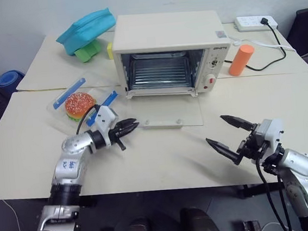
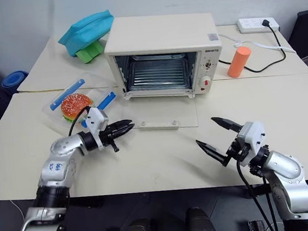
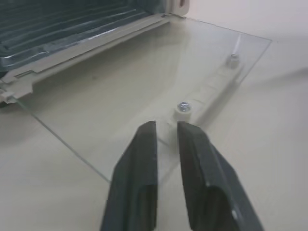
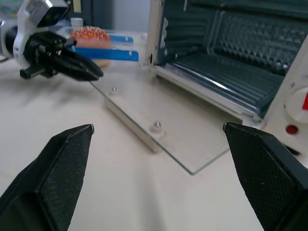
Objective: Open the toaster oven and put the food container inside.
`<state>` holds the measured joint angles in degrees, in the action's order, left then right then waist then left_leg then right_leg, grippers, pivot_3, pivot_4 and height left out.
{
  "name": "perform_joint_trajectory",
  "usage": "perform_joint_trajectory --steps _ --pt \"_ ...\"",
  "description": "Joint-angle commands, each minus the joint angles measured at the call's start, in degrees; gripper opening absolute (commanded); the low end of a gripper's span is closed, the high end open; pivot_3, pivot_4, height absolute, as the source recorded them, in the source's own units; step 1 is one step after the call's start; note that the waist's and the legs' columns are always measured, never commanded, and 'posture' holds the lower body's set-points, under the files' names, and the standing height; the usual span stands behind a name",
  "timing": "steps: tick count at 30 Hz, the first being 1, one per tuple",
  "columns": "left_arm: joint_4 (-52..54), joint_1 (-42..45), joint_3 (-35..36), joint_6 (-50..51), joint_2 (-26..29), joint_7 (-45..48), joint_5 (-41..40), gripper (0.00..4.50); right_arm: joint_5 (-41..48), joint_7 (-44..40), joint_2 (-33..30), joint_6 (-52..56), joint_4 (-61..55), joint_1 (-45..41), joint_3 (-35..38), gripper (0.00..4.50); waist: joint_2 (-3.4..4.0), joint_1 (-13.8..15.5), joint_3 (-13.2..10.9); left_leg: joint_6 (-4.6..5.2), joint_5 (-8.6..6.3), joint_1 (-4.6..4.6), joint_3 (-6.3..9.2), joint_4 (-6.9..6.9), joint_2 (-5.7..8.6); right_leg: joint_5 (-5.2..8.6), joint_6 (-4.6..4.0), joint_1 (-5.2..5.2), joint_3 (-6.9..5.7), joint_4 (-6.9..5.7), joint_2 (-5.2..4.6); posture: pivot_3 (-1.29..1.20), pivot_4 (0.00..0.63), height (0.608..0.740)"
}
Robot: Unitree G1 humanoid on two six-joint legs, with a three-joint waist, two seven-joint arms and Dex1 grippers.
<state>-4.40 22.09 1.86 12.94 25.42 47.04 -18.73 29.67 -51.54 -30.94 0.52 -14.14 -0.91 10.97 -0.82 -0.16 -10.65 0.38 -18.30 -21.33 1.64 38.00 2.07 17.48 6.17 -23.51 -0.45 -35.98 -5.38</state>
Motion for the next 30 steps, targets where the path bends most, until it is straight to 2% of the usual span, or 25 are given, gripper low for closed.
perform_joint_trajectory --steps 1,6,9,11,14,18,22,24,27,30 --pt "11.25 -4.94 9.14 2.28 1.58 -2.08 -7.68 2.05 0.8 -0.68 -0.25 -0.41 -2.19 -1.43 -0.29 4.5 0.0 0.09 0.0 0.0 0.0 -0.01 0.0 0.0 -0.01 0.0 0.0 -0.02 0.02 -0.01 0.0 0.0 0.15 0.74" --pt "23.92 -19.97 28.6 11.88 4.66 -11.04 -17.38 3.55 3.01 -0.32 2.14 0.08 -3.5 -4.65 -2.39 4.5 0.01 -0.4 0.0 -0.02 -0.02 0.05 -0.03 -0.06 -0.11 0.03 -0.05 0.01 0.06 0.01 0.03 0.0 0.15 0.74" --pt "25.15 -27.33 35.54 16.59 6.25 -15.42 -18.15 4.42 4.03 -0.49 3.38 0.52 -4.17 -5.89 -3.26 4.5 0.01 -0.01 0.0 0.01 -0.04 0.08 -0.03 -0.06 -0.13 0.03 -0.06 0.05 0.08 0.02 0.02 0.0 0.15 0.74" --pt "23.89 -29.85 39.46 18.65 6.34 -19.09 -18.05 4.46 3.51 -1.39 4.01 -0.56 -5.01 -6.14 -4.9 4.5 0.0 0.65 0.0 0.05 -0.06 0.09 0.03 -0.06 -0.11 0.04 -0.08 0.1 0.04 0.06 0.01 0.0 0.15 0.74" --pt "24.35 -29.64 44.08 21.74 5.28 -23.6 -22.56 4.46 1.48 -3.43 5.2 -4.6 -4.27 -7.35 -7.07 4.5 -0.02 1.27 0.02 0.31 -0.21 0.08 0.07 -0.05 -0.09 0.05 -0.1 0.12 0.0 0.07 -0.02 0.0 0.15 0.74" --pt "24.96 -26.05 43.5 27.52 7.19 -29.39 -24.3 4.46 2.66 -6.6 4.46 -5.9 -2.15 -7.37 -6.86 4.5 -0.03 1.56 0.02 0.3 -0.2 0.09 0.11 -0.04 -0.05 0.05 -0.1 0.15 -0.05 0.07 -0.04 0.0 0.15 0.74" --pt "19.39 -13.61 44.43 40.01 8.98 -42.4 -29.18 4.46 2.88 -7.24 3.37 -5.64 -0.88 -6.84 -5.89 4.5 -0.08 1.53 0.05 0.19 -0.15 0.08 0.22 -0.03 -0.01 0.05 -0.1 0.15 -0.12 0.02 -0.04 0.0 0.15 0.74" --pt "15.87 -6.44 43.49 45.91 10.63 -45.39 -32.09 4.46 2.9 -7.25 3.24 -5.66 -0.85 -6.35 -5.69 4.5 -0.1 1.45 0.06 -0.01 -0.03 0.07 0.27 -0.03 0.02 0.05 -0.1 0.15 -0.18 -0.02 -0.03 0.0 0.15 0.74" --pt "10.83 1.07 39.76 52.52 13.36 -48.2 -31.08 4.46 2.5 -7.18 3.51 -5.94 -1.0 -5.72 -5.89 4.5 -0.1 0.93 0.06 -0.08 -0.02 0.07 0.26 -0.04 0.05 0.05 -0.1 0.09 -0.2 -0.1 0.0 0.0 0.15 0.74" --pt "4.84 8.26 38.05 55.89 13.68 -52.36 -28.51 4.46 2.12 -6.9 3.81 -6.15 -1.66 -4.84 -6.14 4.5 -0.1 0.25 0.06 -0.08 -0.02 0.07 0.21 -0.06 0.08 0.05 -0.1 0.03 -0.15 -0.16 0.0 0.0 0.15 0.74"
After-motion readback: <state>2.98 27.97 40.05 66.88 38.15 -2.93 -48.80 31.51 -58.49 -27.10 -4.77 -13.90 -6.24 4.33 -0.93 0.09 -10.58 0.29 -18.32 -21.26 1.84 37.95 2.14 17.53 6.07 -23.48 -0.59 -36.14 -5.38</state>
